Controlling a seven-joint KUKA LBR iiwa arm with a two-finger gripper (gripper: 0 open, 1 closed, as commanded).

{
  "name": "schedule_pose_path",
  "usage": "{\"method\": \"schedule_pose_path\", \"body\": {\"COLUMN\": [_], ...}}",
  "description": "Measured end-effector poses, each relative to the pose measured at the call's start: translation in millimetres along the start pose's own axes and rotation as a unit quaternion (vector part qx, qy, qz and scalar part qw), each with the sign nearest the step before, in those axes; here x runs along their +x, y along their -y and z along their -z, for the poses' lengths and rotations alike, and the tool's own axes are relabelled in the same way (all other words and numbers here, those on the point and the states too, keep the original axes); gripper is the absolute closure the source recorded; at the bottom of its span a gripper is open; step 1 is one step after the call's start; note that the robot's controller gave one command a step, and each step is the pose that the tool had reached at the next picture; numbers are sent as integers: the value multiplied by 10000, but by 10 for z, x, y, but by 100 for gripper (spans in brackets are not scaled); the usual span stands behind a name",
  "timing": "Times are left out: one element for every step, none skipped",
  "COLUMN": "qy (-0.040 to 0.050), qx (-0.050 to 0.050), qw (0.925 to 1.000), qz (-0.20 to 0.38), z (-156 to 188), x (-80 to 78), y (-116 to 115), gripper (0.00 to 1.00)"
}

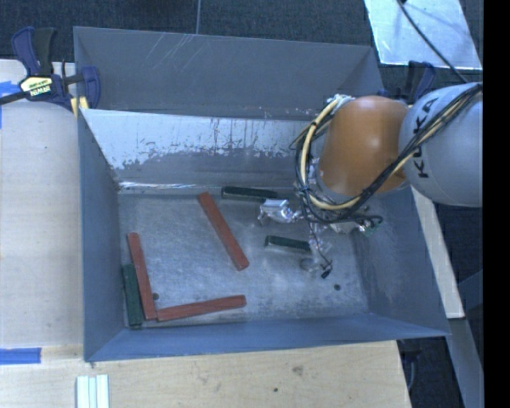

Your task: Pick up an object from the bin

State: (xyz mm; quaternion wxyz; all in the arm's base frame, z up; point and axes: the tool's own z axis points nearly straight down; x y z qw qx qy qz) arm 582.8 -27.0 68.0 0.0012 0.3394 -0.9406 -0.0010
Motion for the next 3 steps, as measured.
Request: {"method": "schedule_pose_path", "body": {"qy": [28,26,30], "qx": [19,48,52], "qw": [10000,9916,9833], "qz": [-16,1292,1819], "z": [44,1315,1880], "x": [-13,813,782], "y": [14,59,318], "gripper": [100,100,100]}}
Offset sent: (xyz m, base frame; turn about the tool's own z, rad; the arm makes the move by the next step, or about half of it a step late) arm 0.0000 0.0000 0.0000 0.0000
